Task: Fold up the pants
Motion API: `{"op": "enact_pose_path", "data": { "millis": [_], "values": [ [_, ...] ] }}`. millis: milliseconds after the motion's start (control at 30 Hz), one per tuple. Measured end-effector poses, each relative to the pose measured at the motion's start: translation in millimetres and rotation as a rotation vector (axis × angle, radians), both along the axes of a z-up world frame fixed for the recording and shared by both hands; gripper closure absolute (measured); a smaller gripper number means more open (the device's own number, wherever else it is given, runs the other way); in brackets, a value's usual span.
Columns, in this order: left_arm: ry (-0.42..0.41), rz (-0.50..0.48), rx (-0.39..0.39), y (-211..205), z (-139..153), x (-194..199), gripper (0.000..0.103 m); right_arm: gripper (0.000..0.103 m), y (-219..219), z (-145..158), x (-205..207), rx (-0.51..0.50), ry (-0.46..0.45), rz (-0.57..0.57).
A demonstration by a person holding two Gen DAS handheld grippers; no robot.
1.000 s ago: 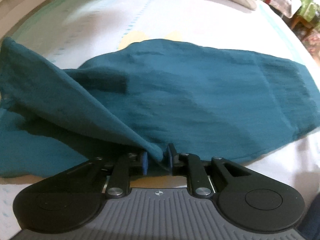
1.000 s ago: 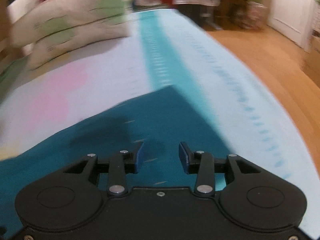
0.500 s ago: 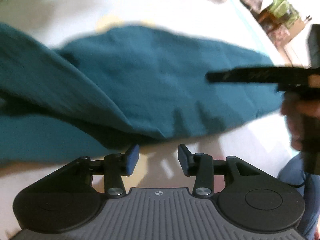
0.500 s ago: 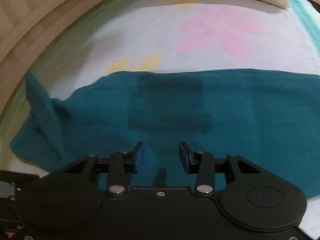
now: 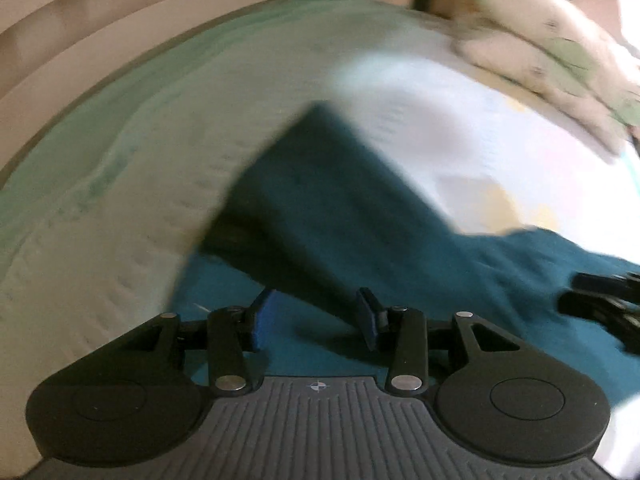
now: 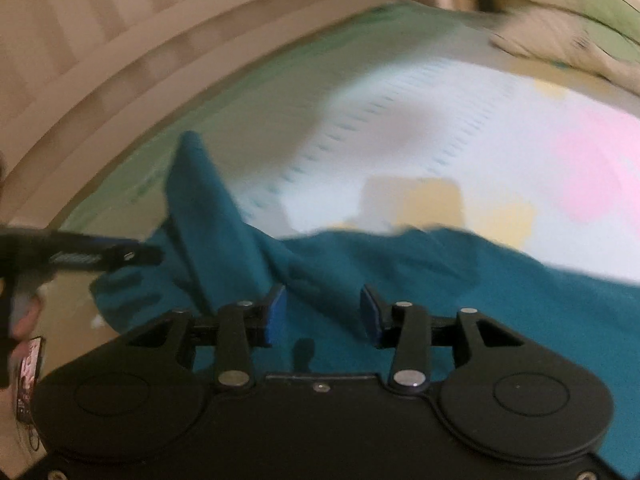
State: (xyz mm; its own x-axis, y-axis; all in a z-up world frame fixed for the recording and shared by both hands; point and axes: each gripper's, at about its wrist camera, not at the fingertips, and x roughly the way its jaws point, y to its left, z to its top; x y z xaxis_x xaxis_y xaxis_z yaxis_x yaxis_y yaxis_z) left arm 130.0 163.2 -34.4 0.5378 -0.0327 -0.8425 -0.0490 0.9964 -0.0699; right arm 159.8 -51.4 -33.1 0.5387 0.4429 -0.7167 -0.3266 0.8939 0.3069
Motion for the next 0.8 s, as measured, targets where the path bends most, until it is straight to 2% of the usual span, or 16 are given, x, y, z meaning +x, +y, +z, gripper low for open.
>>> {"op": "enact_pose_path", "data": {
  "millis": [233,300,467,600,667,700,733,800],
  "values": [
    [0.091,0.1,0.006,46.4,-36.4,34.1,0.062,0.042,54.2,-2.5,22.8,0.007,-0.078,0.138],
    [0.09,0.115,0.022,52.9,-44.1,35.1,0.06,0.042,64.4,-6.9,29.0,-0.011,-0.091,0.172],
    [0.062,0.082,0.026,58.4,-40.1,34.7,0.056,0.042,83.3,-18.8,43.6,-0.023,-0.085,0.225],
    [0.052,0.114,-0.015,70.2,-38.2,31.4,0.056,0.042,97.7,-22.5,46.6,0.009,-0.072,0.259],
    [0.046,0.159,0.003,78.0,-35.5,25.6,0.057,0.055,104.3,-22.6,42.7,0.045,-0.075,0.286],
    [0.04,0.174,0.015,83.3,-32.5,23.6,0.057,0.079,108.6,-23.0,39.5,0.058,-0.077,0.302],
    [0.034,0.188,0.023,87.5,-29.6,19.7,0.057,0.092,112.2,-23.8,35.1,0.054,-0.077,0.309],
    [0.026,0.233,0.048,99.4,-24.2,16.8,0.057,0.092,122.3,-26.4,25.0,0.05,-0.083,0.325]
  ]
}}
